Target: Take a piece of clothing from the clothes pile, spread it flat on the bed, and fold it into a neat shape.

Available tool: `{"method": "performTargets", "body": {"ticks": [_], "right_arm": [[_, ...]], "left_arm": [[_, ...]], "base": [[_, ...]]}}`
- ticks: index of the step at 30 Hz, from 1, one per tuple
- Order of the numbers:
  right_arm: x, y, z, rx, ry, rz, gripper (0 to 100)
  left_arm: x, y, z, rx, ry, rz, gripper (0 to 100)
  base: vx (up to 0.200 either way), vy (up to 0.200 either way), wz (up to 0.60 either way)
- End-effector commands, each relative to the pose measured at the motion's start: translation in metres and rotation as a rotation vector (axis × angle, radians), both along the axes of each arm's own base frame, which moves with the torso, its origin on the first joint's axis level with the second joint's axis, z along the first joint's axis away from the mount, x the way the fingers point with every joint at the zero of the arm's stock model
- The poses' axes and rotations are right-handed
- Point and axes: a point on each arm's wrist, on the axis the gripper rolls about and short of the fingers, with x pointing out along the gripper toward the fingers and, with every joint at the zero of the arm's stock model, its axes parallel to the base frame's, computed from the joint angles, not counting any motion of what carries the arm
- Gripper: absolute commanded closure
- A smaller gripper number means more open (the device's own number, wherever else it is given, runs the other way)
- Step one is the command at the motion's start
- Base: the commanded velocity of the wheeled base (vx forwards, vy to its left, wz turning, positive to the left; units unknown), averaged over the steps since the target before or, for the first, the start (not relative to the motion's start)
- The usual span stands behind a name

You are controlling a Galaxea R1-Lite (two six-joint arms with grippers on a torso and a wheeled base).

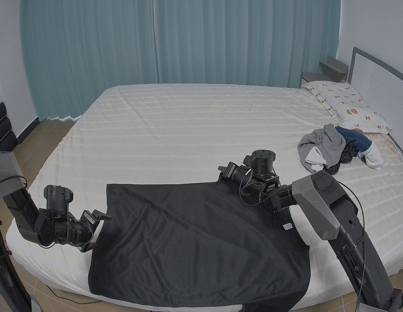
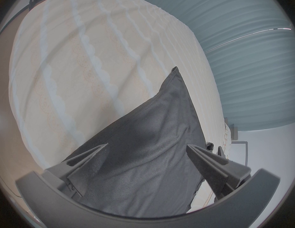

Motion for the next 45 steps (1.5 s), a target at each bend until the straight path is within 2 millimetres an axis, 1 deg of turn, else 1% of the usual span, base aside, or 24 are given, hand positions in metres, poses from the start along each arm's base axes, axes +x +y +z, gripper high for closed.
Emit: {"method": "performTargets", "body": {"ticks": [1, 6, 7, 8, 10, 11, 14, 15, 16, 17, 18, 19, 20, 21, 23, 25, 28, 30, 32, 34, 37, 38, 40, 45], "right_arm": [[0.002, -0.003, 0.009, -0.001, -0.029, -0.004, 100], [0.005, -0.011, 0.013, 0.002, -0.036, -0.029, 100], [0.005, -0.011, 0.013, 0.002, -0.036, -0.029, 0], [0.008, -0.020, 0.028, 0.002, -0.044, -0.093, 0], [0.008, -0.027, 0.042, -0.006, -0.039, -0.141, 0], [0.005, -0.032, 0.045, -0.012, -0.021, -0.150, 0], [-0.013, -0.047, 0.056, -0.033, 0.037, -0.164, 0], [-0.023, -0.051, 0.059, -0.043, 0.067, -0.162, 0], [-0.025, -0.051, 0.059, -0.044, 0.068, -0.162, 0], [-0.044, -0.063, 0.066, -0.053, 0.104, -0.152, 0], [-0.056, -0.069, 0.069, -0.054, 0.122, -0.137, 0], [-0.060, -0.071, 0.069, -0.054, 0.126, -0.132, 0], [-0.079, -0.080, 0.072, -0.054, 0.148, -0.110, 0], [-0.079, -0.080, 0.072, -0.054, 0.148, -0.110, 0], [-0.107, -0.096, 0.077, -0.054, 0.175, -0.102, 0], [-0.131, -0.106, 0.077, -0.058, 0.211, -0.098, 0], [-0.151, -0.113, 0.079, -0.019, 0.269, -0.113, 0], [-0.156, -0.114, 0.081, 0.005, 0.289, -0.124, 0], [-0.168, -0.117, 0.082, 0.070, 0.350, -0.147, 0], [-0.177, -0.122, 0.076, 0.076, 0.392, -0.148, 0], [-0.188, -0.135, 0.065, 0.088, 0.450, -0.108, 0], [-0.188, -0.135, 0.065, 0.088, 0.450, -0.108, 0], [-0.195, -0.150, 0.060, 0.114, 0.467, -0.056, 0], [-0.205, -0.159, 0.051, 0.025, 0.438, -0.021, 0]], "left_arm": [[0.000, 0.000, 0.000, 0.000, 0.001, 0.001, 0], [0.000, 0.000, 0.000, -0.001, 0.001, 0.002, 0], [0.000, 0.000, 0.000, -0.001, 0.001, 0.002, 0], [0.000, 0.000, 0.000, 0.000, 0.001, 0.001, 0], [0.000, 0.000, 0.000, -0.001, 0.001, 0.002, 0], [0.000, 0.000, 0.000, -0.001, 0.000, 0.002, 0], [-0.001, 0.000, 0.001, -0.003, -0.001, 0.002, 0], [-0.001, 0.000, 0.001, -0.005, -0.001, 0.001, 0], [-0.001, 0.000, 0.001, -0.005, 0.000, 0.001, 0], [-0.002, 0.000, 0.001, -0.006, -0.001, -0.004, 0], [-0.002, 0.000, 0.001, -0.008, -0.001, -0.007, 0], [-0.002, 0.000, 0.001, -0.008, -0.001, -0.007, 0], [-0.003, 0.000, 0.001, -0.008, -0.001, -0.011, 0], [-0.003, 0.000, 0.001, -0.008, -0.001, -0.011, 0], [-0.005, -0.001, 0.000, -0.010, 0.007, -0.015, 0], [-0.008, -0.001, 0.001, -0.006, 0.007, -0.022, 0], [-0.011, -0.001, 0.006, 0.008, -0.012, -0.039, 0], [-0.012, -0.001, 0.007, 0.010, -0.012, -0.041, 0], [-0.016, -0.002, 0.007, 0.012, -0.014, -0.061, 0], [-0.020, -0.002, 0.008, 0.023, -0.018, -0.090, 0], [-0.030, -0.003, 0.005, 0.071, -0.011, -0.169, 0], [-0.030, -0.003, 0.005, 0.071, -0.011, -0.169, 0], [-0.036, -0.002, -0.002, 0.129, -0.002, -0.246, 0], [-0.041, -0.001, -0.005, 0.188, -0.007, -0.323, 0]], "base": [[0.000, 0.000, 0.00], [0.000, 0.000, 0.00], [0.000, 0.000, 0.00], [0.000, 0.000, 0.00], [0.000, 0.000, 0.00], [0.000, 0.000, 0.00], [0.000, 0.000, 0.00], [0.000, 0.000, 0.00], [-0.200, 0.000, 0.00], [-0.200, 0.000, 0.00], [-0.200, 0.000, 0.00], [-0.200, 0.000, 0.00], [-0.200, 0.000, 0.00], [-0.200, 0.000, 0.00], [-0.200, 0.000, 0.00], [-0.200, 0.000, 0.00], [-0.200, 0.000, 0.00], [-0.200, 0.000, 0.00], [0.000, 0.000, 0.00], [0.000, 0.000, 0.00], [0.000, 0.000, 0.00], [0.000, 0.000, 0.00], [0.000, 0.000, 0.00], [0.000, 0.000, 0.00]]}}
